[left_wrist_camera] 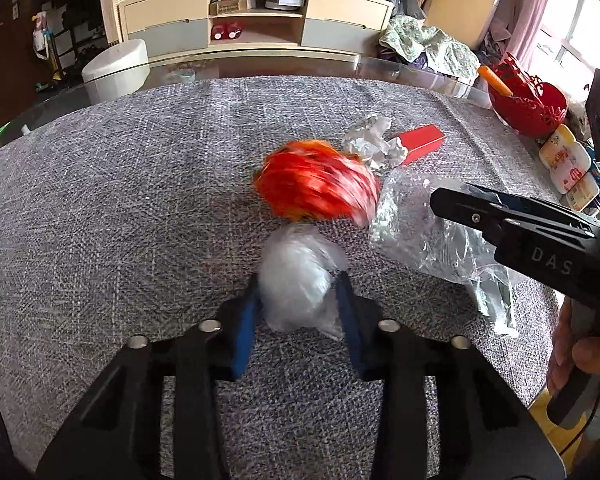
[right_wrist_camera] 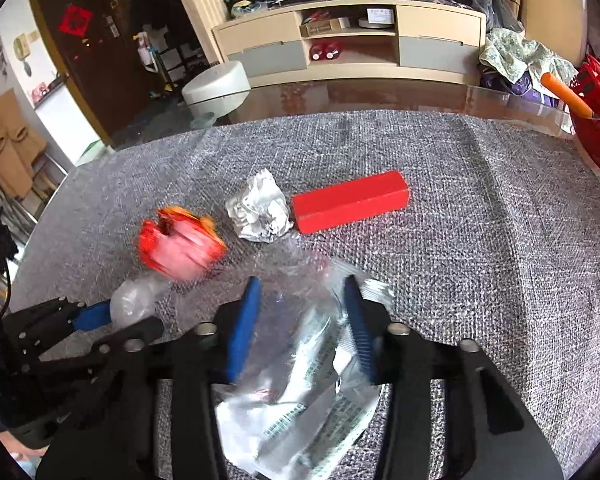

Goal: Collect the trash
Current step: 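Grasp the clear plastic bag with the left tool while the right tool grasps another clear bag, then lower both clear bags below the table edge and release them into the bin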

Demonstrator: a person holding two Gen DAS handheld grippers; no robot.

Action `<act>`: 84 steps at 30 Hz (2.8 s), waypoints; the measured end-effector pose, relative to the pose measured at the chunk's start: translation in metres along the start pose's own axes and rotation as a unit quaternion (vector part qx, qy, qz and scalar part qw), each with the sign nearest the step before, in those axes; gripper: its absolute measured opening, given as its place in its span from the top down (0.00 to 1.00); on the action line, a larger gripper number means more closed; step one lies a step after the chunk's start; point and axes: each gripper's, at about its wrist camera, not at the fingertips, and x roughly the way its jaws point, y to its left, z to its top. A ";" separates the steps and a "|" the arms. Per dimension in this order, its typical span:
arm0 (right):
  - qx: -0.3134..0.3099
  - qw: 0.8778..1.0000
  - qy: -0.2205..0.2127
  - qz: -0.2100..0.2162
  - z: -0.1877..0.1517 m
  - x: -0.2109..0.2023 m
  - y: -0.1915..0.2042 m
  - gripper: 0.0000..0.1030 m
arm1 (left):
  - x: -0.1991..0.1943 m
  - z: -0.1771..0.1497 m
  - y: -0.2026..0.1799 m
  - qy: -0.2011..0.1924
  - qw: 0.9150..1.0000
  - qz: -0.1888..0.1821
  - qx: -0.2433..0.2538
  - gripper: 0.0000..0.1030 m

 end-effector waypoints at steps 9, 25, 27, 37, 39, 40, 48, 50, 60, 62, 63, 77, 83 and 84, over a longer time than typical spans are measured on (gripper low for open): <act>-0.018 1.000 -0.006 0.000 -0.008 -0.014 0.010 0.83 | -0.003 -0.007 -0.008 -0.002 1.000 -0.009 0.013 0.81; -0.010 0.998 -0.055 0.005 -0.026 -0.100 0.008 0.83 | -0.084 -0.046 -0.029 -0.040 0.999 -0.011 0.019 0.82; -0.010 0.998 -0.058 0.003 -0.032 -0.109 0.009 0.83 | -0.095 -0.058 -0.033 -0.041 0.999 -0.011 0.019 0.82; 0.000 0.999 -0.032 0.002 -0.107 -0.142 0.012 0.83 | -0.133 -0.124 -0.054 -0.036 0.999 -0.014 0.023 0.81; 0.001 1.000 -0.026 0.004 -0.121 -0.146 0.012 0.83 | -0.138 -0.136 -0.057 -0.033 0.999 -0.016 0.023 0.81; 0.002 1.000 -0.022 0.006 -0.129 -0.147 0.012 0.83 | -0.140 -0.140 -0.059 -0.032 0.999 -0.018 0.023 0.81; 0.005 1.000 0.005 0.020 -0.176 -0.147 0.021 0.83 | -0.145 -0.187 -0.066 -0.015 0.999 -0.027 0.023 0.80; 0.003 1.000 0.015 0.023 -0.185 -0.143 0.024 0.83 | -0.141 -0.197 -0.066 -0.005 0.999 -0.030 0.019 0.80; -0.003 0.997 0.081 0.011 -0.231 -0.090 0.036 0.83 | -0.102 -0.243 -0.057 0.056 0.998 -0.032 0.003 0.79; 0.002 0.995 0.098 0.012 -0.241 -0.079 0.034 0.83 | -0.091 -0.251 -0.058 0.072 0.997 -0.036 0.001 0.79; 0.007 0.994 0.107 0.014 -0.245 -0.073 0.033 0.83 | -0.087 -0.253 -0.060 0.079 0.996 -0.038 0.001 0.79; 0.044 0.988 0.148 0.018 -0.257 -0.044 0.024 0.48 | -0.046 -0.273 -0.060 0.140 0.988 -0.058 -0.023 0.60; 0.052 0.989 0.135 0.010 -0.250 -0.048 0.018 0.31 | -0.044 -0.273 -0.053 0.144 0.987 -0.055 -0.036 0.36; 0.053 0.990 0.132 0.008 -0.249 -0.050 0.016 0.28 | -0.044 -0.273 -0.053 0.144 0.987 -0.054 -0.036 0.33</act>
